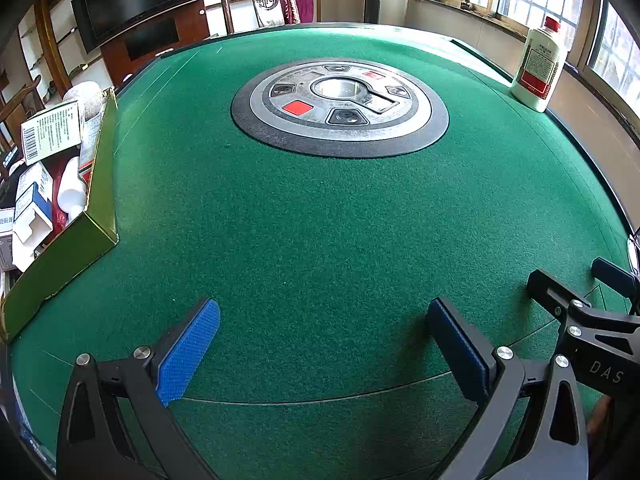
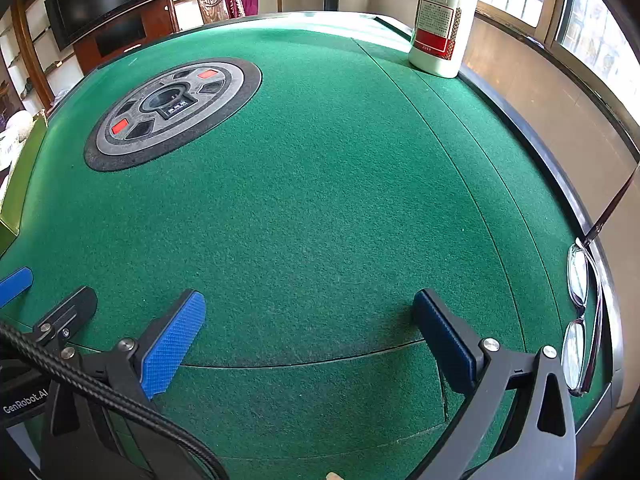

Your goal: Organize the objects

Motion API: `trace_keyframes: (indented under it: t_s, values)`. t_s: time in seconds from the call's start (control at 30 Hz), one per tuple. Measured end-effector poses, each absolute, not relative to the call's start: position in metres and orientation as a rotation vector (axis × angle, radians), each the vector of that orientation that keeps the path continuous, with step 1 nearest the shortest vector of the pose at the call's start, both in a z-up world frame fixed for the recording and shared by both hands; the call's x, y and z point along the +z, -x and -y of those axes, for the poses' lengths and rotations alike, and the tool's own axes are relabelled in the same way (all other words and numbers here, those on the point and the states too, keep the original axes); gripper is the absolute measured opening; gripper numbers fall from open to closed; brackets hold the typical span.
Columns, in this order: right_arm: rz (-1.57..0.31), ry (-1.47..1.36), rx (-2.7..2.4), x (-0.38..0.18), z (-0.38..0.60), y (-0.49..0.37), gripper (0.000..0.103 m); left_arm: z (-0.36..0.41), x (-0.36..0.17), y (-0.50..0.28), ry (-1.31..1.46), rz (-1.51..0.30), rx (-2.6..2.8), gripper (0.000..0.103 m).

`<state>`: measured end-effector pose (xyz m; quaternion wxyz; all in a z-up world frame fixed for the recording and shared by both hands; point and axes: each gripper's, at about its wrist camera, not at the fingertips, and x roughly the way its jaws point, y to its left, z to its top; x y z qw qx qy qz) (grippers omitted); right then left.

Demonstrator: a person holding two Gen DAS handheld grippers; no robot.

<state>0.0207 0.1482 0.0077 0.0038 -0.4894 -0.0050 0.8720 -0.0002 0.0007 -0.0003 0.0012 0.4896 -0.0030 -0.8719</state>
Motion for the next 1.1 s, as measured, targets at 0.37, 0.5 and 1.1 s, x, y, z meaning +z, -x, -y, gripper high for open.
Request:
trace_keyframes:
  t_s: [0.37,0.5,1.1]
  values:
    - [0.016,1.535,2.733,0.0082,-0.1487,-0.0204,0.103,-0.0006,-0.0003,0.0002,-1.537,0.008,-2.738,0.102]
    - [0.017,1.535,2.734,0.0085,-0.1491,-0.0201,0.103,-0.0006,-0.0003,0.0002,-1.537,0.008,-2.738,0.102]
    - [0.018,1.536,2.735,0.0118,-0.1526,-0.0216,0.103,-0.0001,0.0015,-0.0002,-1.529,-0.013,-2.723,0.102]
